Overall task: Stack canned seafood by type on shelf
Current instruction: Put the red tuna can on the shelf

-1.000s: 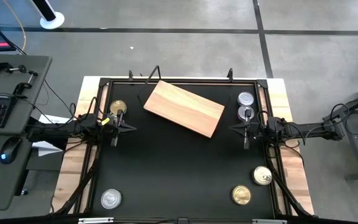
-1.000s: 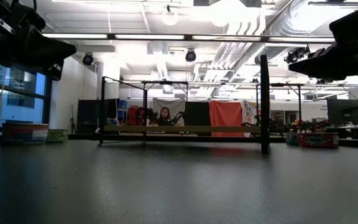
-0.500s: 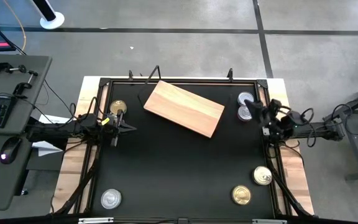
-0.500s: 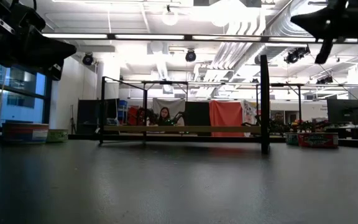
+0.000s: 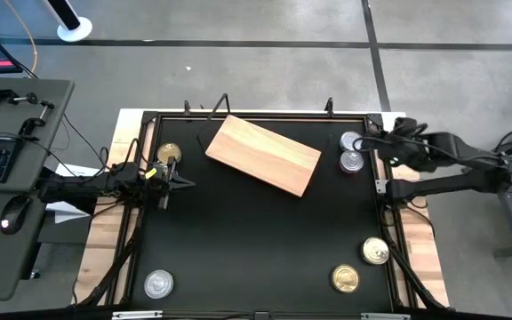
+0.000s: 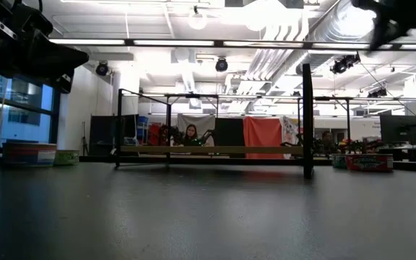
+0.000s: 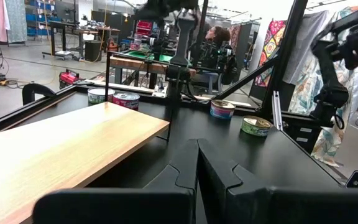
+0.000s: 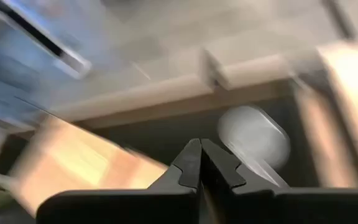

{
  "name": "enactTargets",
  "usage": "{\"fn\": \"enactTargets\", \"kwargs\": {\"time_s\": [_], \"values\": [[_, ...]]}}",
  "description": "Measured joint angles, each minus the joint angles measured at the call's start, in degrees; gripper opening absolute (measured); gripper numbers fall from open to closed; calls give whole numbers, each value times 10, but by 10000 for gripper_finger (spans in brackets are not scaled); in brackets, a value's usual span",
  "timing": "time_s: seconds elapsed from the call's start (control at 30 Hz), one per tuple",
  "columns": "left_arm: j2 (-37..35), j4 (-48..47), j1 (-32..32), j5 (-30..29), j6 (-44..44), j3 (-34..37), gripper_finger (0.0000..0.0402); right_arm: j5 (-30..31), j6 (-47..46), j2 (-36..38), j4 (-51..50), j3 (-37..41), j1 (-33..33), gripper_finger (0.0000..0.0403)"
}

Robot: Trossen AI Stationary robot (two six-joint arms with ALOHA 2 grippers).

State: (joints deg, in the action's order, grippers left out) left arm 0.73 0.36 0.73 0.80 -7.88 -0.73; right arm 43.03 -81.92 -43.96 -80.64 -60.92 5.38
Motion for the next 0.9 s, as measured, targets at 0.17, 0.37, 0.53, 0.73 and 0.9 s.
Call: {"fn": "enactTargets", "kwargs": {"time_s": [0.17, 0.37, 0.53, 0.73, 0.9], "values": [[0, 0, 0, 0, 1, 0, 0, -215, 66, -58, -67, -18, 72, 0], [0, 5, 0, 0, 39, 0, 0, -403, 302, -82, 27, 49, 155, 0], [0, 11, 0, 0, 39, 0, 0, -422, 485, -99, 55, 75, 199, 0], [0, 12, 0, 0, -15, 0, 0, -395, 590, -126, 78, 71, 236, 0], [0, 12, 0, -14, -44, 0, 0, -386, 605, -182, 76, 84, 299, 0]]}}
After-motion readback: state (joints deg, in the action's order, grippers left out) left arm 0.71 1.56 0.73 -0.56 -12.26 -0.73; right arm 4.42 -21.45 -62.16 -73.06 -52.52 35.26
